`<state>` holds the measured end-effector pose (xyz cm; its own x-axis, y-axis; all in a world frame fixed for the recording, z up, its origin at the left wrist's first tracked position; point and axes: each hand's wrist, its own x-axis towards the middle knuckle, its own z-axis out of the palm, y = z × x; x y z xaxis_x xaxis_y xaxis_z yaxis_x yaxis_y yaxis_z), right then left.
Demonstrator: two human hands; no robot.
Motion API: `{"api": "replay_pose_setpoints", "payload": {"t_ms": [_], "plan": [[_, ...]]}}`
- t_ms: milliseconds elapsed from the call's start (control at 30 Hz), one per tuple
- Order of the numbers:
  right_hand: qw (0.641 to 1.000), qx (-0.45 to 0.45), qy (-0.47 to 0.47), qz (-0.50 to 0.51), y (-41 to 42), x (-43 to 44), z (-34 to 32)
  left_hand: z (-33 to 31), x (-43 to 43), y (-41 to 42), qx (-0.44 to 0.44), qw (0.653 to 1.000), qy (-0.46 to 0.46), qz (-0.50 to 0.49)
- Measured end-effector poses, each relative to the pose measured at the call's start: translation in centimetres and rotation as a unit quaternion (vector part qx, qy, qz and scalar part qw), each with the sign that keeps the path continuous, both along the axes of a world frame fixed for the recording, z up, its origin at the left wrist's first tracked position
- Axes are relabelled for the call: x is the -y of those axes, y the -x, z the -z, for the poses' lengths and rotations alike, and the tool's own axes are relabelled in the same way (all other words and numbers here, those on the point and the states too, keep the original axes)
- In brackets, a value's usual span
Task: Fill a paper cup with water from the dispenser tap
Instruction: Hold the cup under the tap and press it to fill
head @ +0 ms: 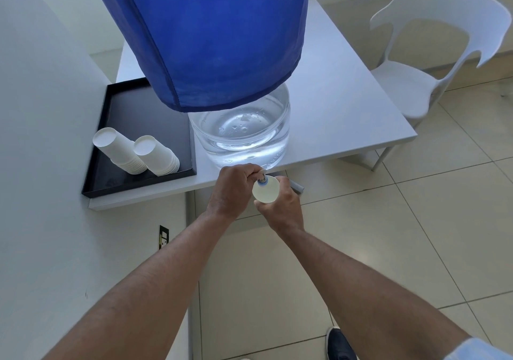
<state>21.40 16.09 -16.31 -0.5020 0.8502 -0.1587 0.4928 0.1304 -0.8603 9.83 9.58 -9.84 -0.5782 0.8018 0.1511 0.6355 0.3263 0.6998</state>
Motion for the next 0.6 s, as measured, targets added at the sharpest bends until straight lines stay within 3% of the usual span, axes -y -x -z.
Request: {"api": "replay_pose_setpoints", "payload": {"t_ms": [600], "plan": [[1.0, -0.001, 0.005, -0.006, -0.31, 0.29, -0.05, -0.13, -0.03, -0.14, -0.021, 1.0, 0.005, 0.004]]}}
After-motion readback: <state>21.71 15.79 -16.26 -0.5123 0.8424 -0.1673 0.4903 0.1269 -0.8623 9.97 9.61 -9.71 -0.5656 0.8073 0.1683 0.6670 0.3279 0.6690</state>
